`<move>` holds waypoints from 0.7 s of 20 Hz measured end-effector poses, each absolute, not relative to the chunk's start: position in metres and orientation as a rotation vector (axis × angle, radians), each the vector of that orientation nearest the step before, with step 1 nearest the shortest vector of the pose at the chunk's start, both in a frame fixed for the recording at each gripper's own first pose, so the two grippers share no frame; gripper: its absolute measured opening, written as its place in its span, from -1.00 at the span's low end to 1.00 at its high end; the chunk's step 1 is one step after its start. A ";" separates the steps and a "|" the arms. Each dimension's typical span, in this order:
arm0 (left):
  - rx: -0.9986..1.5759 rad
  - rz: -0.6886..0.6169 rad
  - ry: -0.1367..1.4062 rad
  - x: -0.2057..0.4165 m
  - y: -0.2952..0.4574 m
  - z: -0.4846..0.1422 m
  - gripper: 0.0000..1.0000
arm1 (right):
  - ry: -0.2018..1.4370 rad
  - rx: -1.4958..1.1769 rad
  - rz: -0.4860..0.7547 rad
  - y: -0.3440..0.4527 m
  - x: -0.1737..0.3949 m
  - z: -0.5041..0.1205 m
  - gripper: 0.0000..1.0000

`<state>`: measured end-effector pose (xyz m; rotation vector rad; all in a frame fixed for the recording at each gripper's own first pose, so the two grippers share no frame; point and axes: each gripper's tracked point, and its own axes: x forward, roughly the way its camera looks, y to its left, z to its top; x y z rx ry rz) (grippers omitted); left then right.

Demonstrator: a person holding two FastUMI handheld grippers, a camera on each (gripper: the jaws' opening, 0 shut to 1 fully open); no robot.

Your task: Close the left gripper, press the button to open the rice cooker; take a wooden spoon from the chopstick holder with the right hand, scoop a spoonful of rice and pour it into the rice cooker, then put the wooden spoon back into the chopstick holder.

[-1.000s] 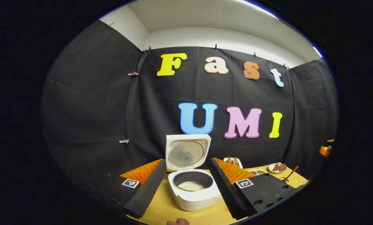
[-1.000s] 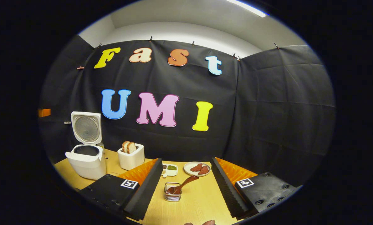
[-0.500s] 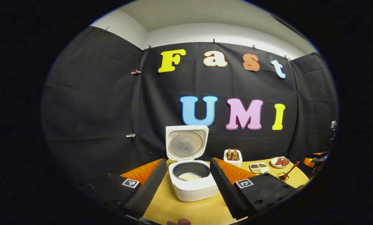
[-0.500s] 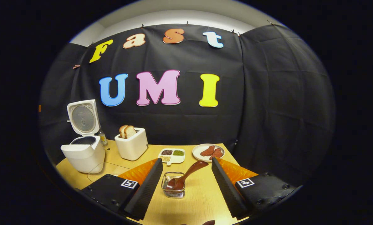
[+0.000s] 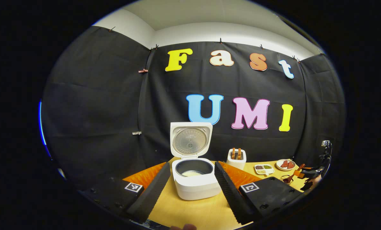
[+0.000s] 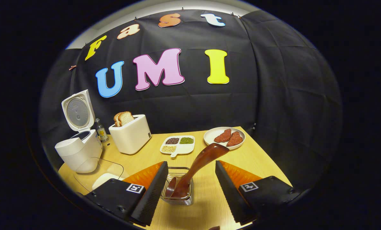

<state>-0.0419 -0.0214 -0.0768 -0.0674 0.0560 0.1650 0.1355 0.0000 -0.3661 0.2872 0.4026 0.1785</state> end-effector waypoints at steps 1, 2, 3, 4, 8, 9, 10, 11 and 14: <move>-0.064 0.169 0.063 -0.044 -0.020 -0.081 0.92 | 0.405 0.283 0.177 0.003 0.140 -0.371 0.72; -0.059 0.173 0.071 -0.047 -0.019 -0.086 0.91 | 0.411 0.286 0.187 0.008 0.143 -0.376 0.68; -0.059 0.178 0.075 -0.048 -0.018 -0.089 0.92 | 0.424 0.294 0.191 0.013 0.146 -0.382 0.53; -0.066 0.180 0.079 -0.050 -0.017 -0.090 0.91 | 0.430 0.302 0.194 0.017 0.148 -0.383 0.47; -0.073 0.185 0.084 -0.058 -0.013 -0.097 0.91 | 0.433 0.319 0.172 0.023 0.149 -0.381 -0.54; -0.064 0.188 0.084 -0.060 -0.011 -0.097 0.91 | 0.432 0.323 0.171 0.026 0.146 -0.381 -0.36; -0.056 0.191 0.083 -0.062 -0.009 -0.097 0.91 | 0.428 0.329 0.176 0.029 0.145 -0.377 -0.36; -0.053 0.194 0.079 -0.063 -0.007 -0.096 0.91 | 0.422 0.331 0.179 0.031 0.144 -0.374 -0.36; -0.069 0.208 0.081 -0.064 0.001 -0.096 0.91 | 0.471 0.338 0.199 0.043 0.138 -0.387 -0.37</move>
